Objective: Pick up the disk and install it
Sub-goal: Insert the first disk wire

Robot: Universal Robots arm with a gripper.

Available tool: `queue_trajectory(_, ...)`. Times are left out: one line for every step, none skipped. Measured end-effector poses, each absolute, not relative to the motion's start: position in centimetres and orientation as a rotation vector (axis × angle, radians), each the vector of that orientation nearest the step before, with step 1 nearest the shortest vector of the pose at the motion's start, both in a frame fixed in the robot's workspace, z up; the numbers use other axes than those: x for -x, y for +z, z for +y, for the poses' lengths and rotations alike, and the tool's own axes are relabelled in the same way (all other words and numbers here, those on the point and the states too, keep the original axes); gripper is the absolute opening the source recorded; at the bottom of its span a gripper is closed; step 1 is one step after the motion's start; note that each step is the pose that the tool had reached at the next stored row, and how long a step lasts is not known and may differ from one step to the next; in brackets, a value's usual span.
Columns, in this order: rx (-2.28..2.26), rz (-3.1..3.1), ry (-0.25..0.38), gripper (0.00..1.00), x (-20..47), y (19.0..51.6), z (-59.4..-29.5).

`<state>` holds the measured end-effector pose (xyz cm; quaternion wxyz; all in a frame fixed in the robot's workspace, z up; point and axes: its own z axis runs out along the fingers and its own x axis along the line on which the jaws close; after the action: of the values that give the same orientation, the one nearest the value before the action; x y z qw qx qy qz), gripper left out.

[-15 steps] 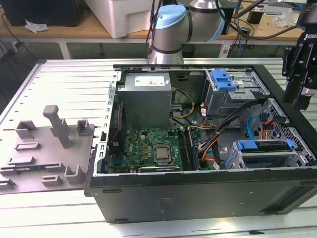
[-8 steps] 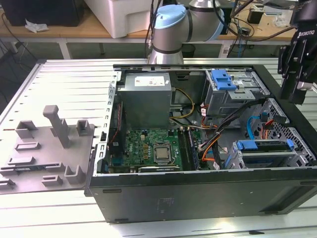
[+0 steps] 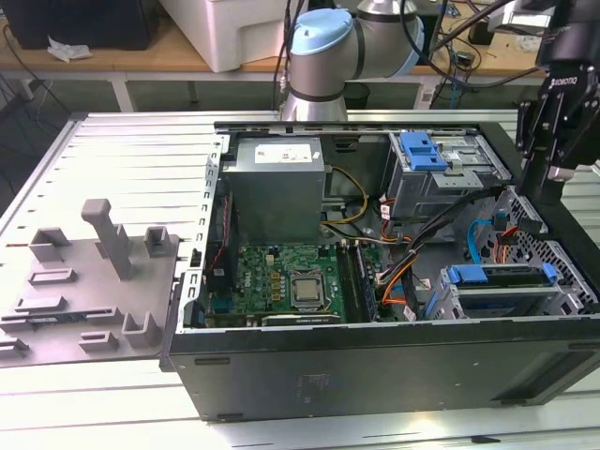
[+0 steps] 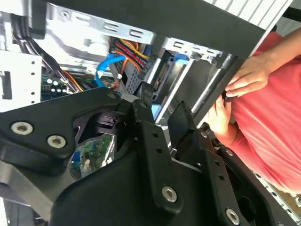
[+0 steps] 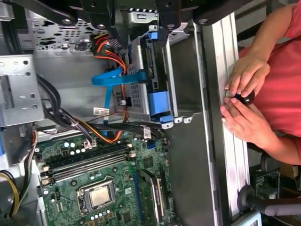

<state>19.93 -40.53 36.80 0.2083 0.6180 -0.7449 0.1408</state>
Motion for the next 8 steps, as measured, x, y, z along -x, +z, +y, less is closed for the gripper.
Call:
queue_trajectory(-1.720,-2.073,0.392,0.41,-20.0,36.6,-40.3)
queue_trajectory(-1.720,-2.073,0.392,0.41,-20.1,36.5,-40.3)
queue_trajectory(-1.720,-2.073,0.392,0.41,-20.3,36.4,-40.2)
queue_trajectory(-1.720,-2.073,0.392,0.41,-20.4,36.3,-40.2)
queue_trajectory(-1.719,-2.073,0.392,0.41,-20.6,36.1,-40.1)
queue_trajectory(-1.718,-2.074,0.391,0.41,-20.7,36.0,-40.1)
queue_trajectory(-1.715,-2.076,0.390,0.41,-20.8,35.8,-40.1)
queue_trajectory(-1.710,-2.080,0.389,0.41,-20.8,35.5,-40.1)
